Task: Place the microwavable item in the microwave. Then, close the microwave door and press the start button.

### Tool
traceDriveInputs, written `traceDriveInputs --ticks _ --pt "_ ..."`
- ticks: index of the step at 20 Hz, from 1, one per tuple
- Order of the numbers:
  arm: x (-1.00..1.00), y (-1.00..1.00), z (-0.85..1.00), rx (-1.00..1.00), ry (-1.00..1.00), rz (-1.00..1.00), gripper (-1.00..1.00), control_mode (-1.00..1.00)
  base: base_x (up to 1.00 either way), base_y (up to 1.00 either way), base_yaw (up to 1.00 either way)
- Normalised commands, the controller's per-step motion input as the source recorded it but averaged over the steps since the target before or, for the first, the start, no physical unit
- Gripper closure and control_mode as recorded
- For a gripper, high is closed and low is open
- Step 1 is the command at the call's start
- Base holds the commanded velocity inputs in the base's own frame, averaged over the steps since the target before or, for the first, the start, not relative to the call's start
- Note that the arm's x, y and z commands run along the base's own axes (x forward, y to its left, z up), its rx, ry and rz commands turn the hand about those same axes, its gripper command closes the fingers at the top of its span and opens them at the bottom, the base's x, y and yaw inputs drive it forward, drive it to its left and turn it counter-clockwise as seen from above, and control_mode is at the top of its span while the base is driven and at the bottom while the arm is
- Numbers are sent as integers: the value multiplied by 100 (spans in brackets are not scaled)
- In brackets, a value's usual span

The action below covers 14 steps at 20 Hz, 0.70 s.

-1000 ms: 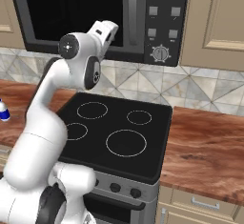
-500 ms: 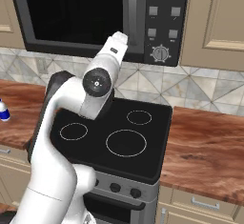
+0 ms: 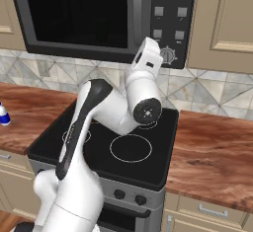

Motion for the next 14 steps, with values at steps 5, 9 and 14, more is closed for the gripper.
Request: traceDriveInputs --ticks 5,9,14 --pt "22 -11 0 1 -2 8 -100 -100 0 0 0" --pt "46 0 0 0 0 9 -100 -100 0 0 0" --pt "44 -2 4 0 0 7 -100 -100 0 0 0"
